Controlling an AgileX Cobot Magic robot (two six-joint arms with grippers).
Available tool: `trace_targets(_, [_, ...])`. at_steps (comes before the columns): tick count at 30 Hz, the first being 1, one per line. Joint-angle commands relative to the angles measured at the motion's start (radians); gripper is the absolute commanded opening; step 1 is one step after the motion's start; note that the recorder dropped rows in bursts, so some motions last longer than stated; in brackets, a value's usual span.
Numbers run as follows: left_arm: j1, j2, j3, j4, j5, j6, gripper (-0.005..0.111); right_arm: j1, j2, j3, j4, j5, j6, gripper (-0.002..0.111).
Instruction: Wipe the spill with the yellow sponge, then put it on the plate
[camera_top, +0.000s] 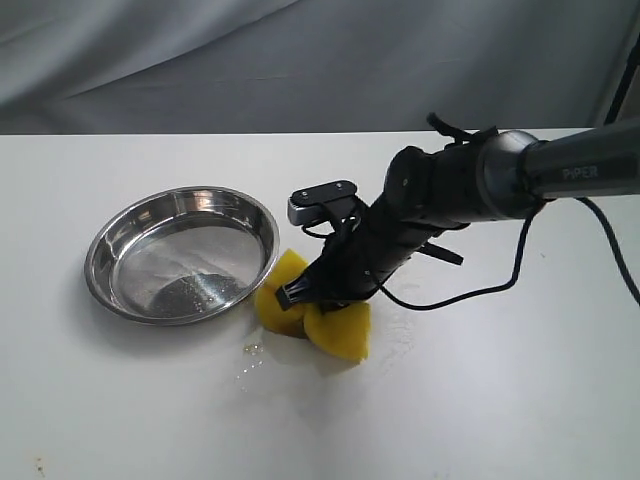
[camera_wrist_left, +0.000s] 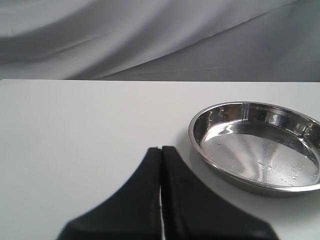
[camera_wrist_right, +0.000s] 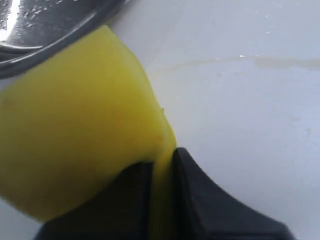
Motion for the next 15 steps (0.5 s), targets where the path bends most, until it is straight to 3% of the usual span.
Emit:
trace_targets(1, [0.002, -0.002, -0.006, 0.002, -0.008, -0.009, 0.0, 0.027, 0.004, 0.026, 0.01, 0.098, -0.032, 0.0])
trace_targets(8, [0.002, -0.002, -0.006, 0.002, -0.008, -0.009, 0.0, 0.054, -0.014, 0.026, 0.127, 0.258, -0.177, 0.0])
trace_targets(15, [0.002, -0.002, -0.006, 0.002, -0.008, -0.009, 0.0, 0.129, -0.008, 0.026, 0.161, 0.258, -0.22, 0.0])
